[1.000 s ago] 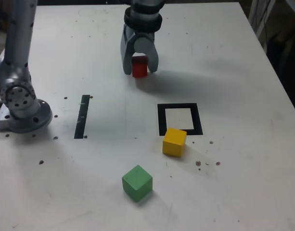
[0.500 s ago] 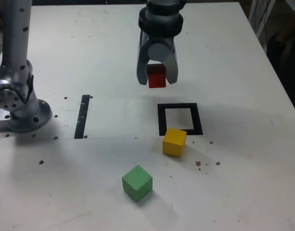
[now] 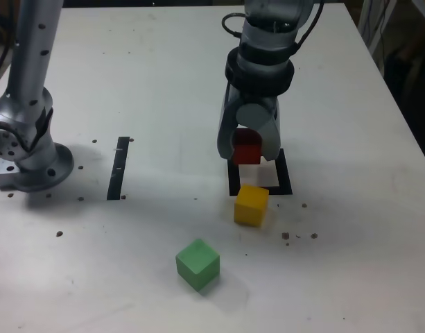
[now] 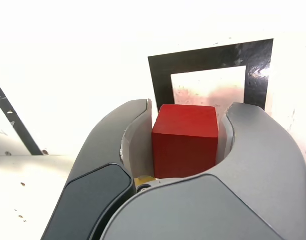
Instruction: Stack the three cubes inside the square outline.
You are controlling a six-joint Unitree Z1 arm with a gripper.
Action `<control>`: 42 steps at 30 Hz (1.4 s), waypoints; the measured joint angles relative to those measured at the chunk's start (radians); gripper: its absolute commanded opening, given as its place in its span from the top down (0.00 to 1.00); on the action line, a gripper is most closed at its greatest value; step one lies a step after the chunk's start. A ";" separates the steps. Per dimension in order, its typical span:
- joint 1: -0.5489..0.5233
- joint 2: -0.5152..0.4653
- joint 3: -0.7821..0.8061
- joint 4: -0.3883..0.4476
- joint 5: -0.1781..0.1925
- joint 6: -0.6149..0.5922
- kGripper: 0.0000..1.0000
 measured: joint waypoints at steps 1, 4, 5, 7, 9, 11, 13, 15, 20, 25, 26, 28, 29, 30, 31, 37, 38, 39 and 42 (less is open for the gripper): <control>0.001 0.005 0.000 -0.004 0.000 0.000 0.70; 0.006 0.023 0.000 -0.014 -0.001 0.003 0.70; 0.006 0.029 0.000 -0.017 -0.002 0.004 0.70; 0.006 0.039 0.000 -0.024 -0.005 0.005 0.67; 0.006 0.045 0.001 -0.031 -0.006 0.005 0.63; 0.006 0.048 0.002 -0.035 -0.008 0.006 0.59; 0.006 0.050 0.004 -0.040 -0.010 0.008 0.53; 0.006 0.055 0.004 -0.041 -0.011 0.009 0.42; 0.006 0.061 0.006 -0.040 -0.012 0.010 0.12; 0.006 0.063 0.009 -0.023 -0.010 0.010 0.03; 0.006 0.064 0.009 -0.020 -0.010 0.010 0.02; 0.006 0.066 0.008 -0.016 -0.010 0.010 0.01; 0.006 0.066 0.008 -0.014 -0.010 0.010 0.01; 0.006 0.066 0.007 -0.011 -0.007 0.009 0.01; 0.006 0.065 0.005 -0.007 -0.001 0.005 0.01; -0.043 -0.028 -0.043 0.110 0.034 -0.042 0.01; -0.060 -0.053 -0.051 0.133 0.037 -0.050 0.01; -0.082 -0.079 -0.061 0.156 0.043 -0.057 0.01; -0.154 -0.116 -0.091 0.204 0.064 -0.069 0.01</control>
